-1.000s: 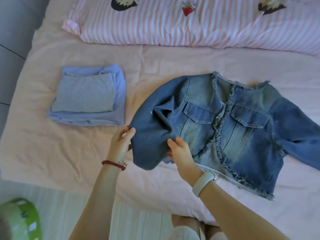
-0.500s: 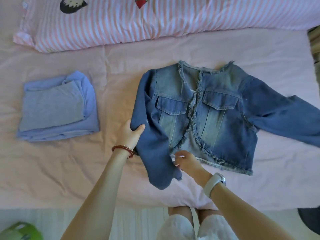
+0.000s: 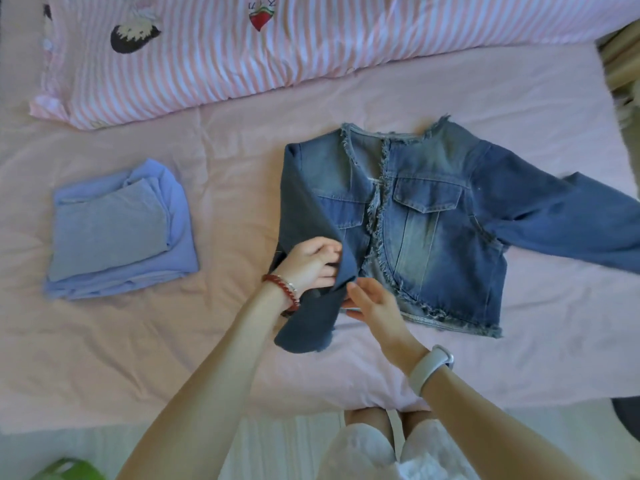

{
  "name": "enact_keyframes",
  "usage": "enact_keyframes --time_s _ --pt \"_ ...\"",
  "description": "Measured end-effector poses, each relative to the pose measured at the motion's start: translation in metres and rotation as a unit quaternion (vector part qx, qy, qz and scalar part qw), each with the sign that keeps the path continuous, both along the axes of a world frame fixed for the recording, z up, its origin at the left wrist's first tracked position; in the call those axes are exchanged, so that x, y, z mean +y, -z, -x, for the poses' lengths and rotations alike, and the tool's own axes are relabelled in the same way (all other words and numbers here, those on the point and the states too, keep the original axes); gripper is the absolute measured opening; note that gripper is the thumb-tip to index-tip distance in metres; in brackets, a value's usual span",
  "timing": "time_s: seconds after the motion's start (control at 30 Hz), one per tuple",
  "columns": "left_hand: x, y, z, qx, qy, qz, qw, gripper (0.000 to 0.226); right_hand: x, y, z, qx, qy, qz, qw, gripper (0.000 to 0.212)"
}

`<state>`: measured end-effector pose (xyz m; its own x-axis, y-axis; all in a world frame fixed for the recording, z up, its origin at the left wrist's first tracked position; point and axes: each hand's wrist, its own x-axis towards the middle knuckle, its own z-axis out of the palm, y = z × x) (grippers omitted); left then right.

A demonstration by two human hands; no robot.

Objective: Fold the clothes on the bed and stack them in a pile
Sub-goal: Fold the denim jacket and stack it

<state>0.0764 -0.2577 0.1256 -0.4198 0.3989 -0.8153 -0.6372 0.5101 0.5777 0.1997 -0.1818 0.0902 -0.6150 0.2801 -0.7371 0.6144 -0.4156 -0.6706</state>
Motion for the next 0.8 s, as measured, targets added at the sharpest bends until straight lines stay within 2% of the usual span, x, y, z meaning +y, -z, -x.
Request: enact_keyframes --time_s 0.1,0.17,0.2,0.23,0.27,0.33,0.37,0.43,0.47,0.5,0.57,0.6,0.63,0.7,0.8 --pt "0.044 0.01 -0.014 -0.057 0.033 -0.018 0.998 0.033 0.034 0.014 -0.011 -0.057 0.056 -0.049 0.996 0.016" --pt "0.057 0.019 -0.016 -0.061 0.028 -0.005 0.998 0.034 0.052 0.025 -0.013 -0.094 0.085 -0.071 0.989 0.021" --pt "0.058 0.026 -0.014 -0.031 0.041 0.009 0.999 0.031 0.059 0.031 -0.013 -0.108 0.103 -0.08 0.985 0.023" --pt "0.055 0.034 -0.011 0.034 0.084 0.036 0.995 0.026 0.063 0.036 -0.013 -0.12 0.116 -0.093 0.982 0.023" --pt "0.049 0.041 -0.008 0.12 0.14 0.075 0.98 0.023 0.065 0.041 -0.013 -0.127 0.112 -0.117 0.979 0.02" --pt "0.033 0.054 0.0 0.272 0.207 0.15 0.928 0.028 0.057 0.046 -0.011 -0.126 0.049 -0.182 0.974 0.008" --pt "0.024 0.06 0.005 0.316 0.216 0.166 0.909 0.031 0.048 0.05 -0.011 -0.12 0.012 -0.216 0.969 0.01" --pt "0.012 0.073 0.018 0.378 0.243 0.186 0.874 0.036 0.028 0.059 -0.007 -0.108 -0.05 -0.253 0.96 0.03" --pt "0.008 0.08 0.026 0.4 0.271 0.198 0.853 0.04 0.019 0.063 -0.006 -0.1 -0.094 -0.293 0.946 0.038" --pt "0.005 0.087 0.032 0.419 0.306 0.209 0.829 0.045 0.011 0.066 -0.006 -0.083 -0.172 -0.359 0.913 0.045" --pt "0.002 0.102 0.042 0.435 0.38 0.225 0.785 0.055 0.005 0.072 -0.008 0.011 -0.351 -0.515 0.782 0.05" --pt "0.001 0.108 0.044 0.429 0.409 0.23 0.772 0.059 0.005 0.075 -0.01 0.051 -0.43 -0.549 0.715 0.049" --pt "0.0 0.114 0.044 0.413 0.434 0.236 0.765 0.063 0.007 0.077 -0.013 0.063 -0.508 -0.534 0.673 0.048" --pt "-0.001 0.123 0.042 0.379 0.462 0.248 0.762 0.069 0.017 0.08 -0.02 0.057 -0.598 -0.474 0.644 0.045" --pt "-0.001 0.129 0.04 0.367 0.465 0.257 0.763 0.072 0.054 0.069 -0.027 0.104 -0.574 -0.458 0.671 0.042"
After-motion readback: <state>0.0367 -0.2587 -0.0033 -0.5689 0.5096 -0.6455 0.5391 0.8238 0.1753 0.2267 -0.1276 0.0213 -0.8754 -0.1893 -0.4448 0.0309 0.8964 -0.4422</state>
